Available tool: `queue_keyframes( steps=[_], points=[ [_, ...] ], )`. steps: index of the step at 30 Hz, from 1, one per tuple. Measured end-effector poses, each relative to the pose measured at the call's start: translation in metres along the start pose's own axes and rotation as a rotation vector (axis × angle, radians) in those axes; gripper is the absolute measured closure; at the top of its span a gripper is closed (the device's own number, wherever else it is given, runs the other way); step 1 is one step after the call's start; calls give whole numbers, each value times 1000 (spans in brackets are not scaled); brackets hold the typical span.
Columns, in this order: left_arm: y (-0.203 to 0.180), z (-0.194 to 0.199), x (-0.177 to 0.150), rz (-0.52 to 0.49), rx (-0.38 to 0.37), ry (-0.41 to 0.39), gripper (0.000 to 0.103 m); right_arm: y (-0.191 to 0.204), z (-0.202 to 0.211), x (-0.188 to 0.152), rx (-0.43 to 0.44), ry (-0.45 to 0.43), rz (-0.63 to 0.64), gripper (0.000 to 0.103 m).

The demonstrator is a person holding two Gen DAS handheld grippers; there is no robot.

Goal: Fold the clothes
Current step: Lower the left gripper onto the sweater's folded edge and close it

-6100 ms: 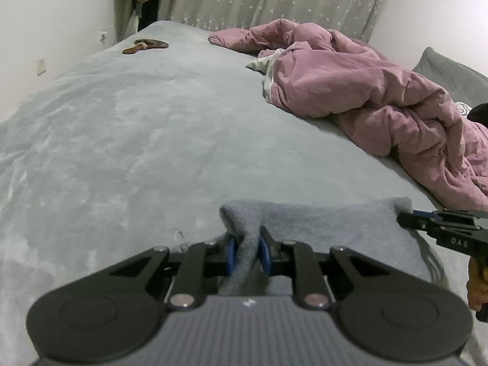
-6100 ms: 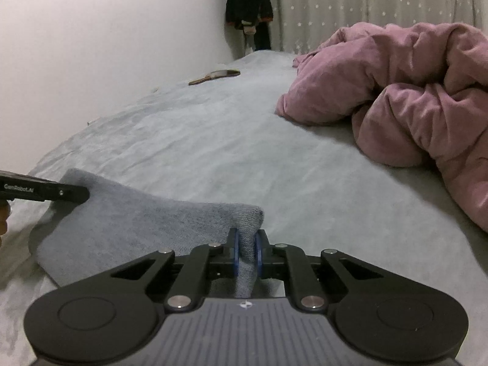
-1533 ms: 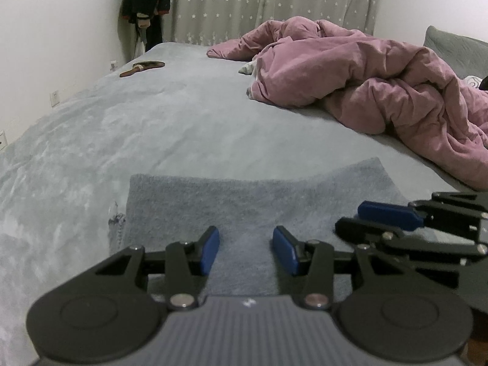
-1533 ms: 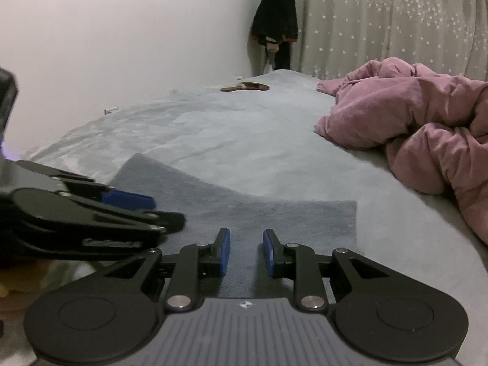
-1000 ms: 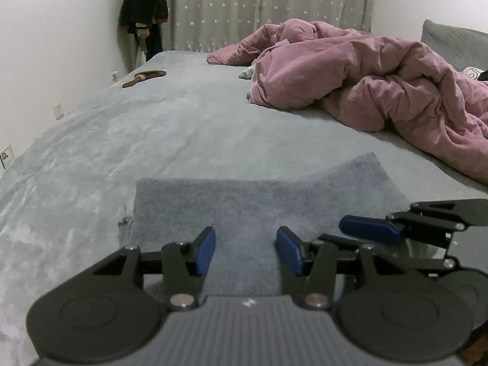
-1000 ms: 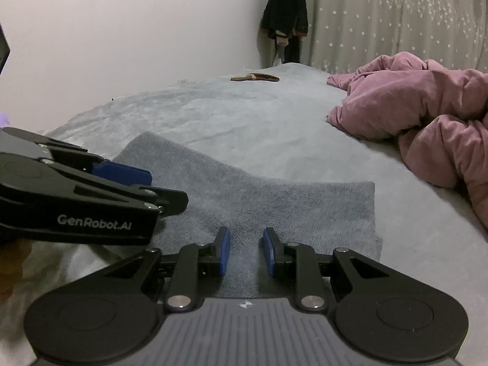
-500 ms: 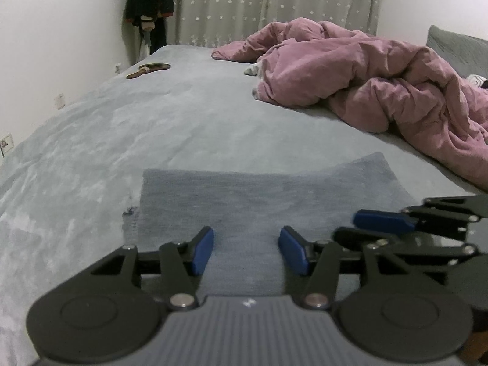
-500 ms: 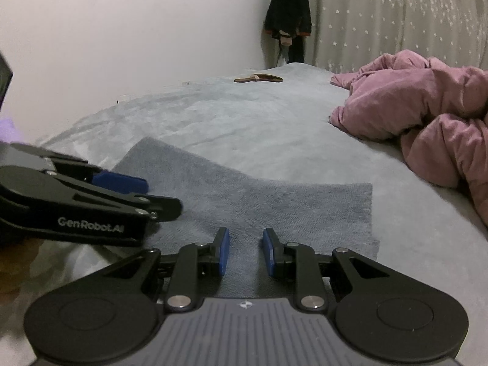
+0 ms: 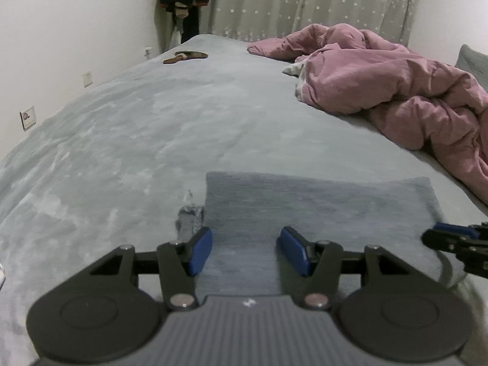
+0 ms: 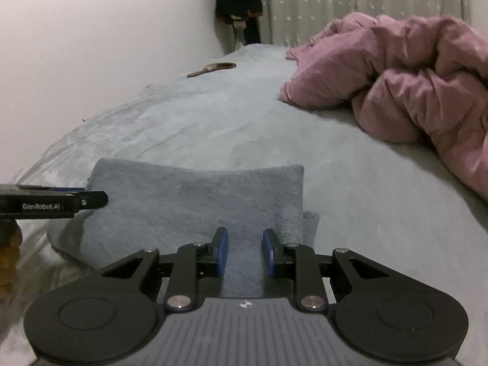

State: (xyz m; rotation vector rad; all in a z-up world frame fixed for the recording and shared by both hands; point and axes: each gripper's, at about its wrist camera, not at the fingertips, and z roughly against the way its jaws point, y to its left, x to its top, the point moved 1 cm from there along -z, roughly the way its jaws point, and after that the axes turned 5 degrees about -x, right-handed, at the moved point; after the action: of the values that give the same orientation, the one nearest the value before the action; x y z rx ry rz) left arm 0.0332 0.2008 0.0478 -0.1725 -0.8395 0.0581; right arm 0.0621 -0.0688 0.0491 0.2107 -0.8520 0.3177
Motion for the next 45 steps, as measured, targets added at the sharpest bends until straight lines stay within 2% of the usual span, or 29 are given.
queue_keyframes(
  steps=[2,6,19,24,32,35,39,41,45],
  points=[
    [4,-1,1,18,0,3,44,-5,0,-1,7,16,-30,79],
    [16,-5,5,75,-33,18,43,-12,2,-3,1,49,-79,79],
    [19,-11,9,88,-25,12,43,-14,3,-7,-15,82,-120,79],
    [17,-12,12,73,12,16,36,-12,2,-8,-27,82,-121,79],
    [49,-5,15,201,-3,41,36,-8,4,-6,-44,62,-76,78],
    [61,-2,16,250,-9,51,36,5,10,-6,-68,19,-9,75],
    [73,-1,17,316,-42,70,36,34,21,-7,-85,-56,145,70],
    [78,-1,17,347,-61,77,36,45,25,-8,-68,-83,190,66],
    [82,0,17,389,-95,88,35,68,29,-15,-43,-131,288,65]
  ],
)
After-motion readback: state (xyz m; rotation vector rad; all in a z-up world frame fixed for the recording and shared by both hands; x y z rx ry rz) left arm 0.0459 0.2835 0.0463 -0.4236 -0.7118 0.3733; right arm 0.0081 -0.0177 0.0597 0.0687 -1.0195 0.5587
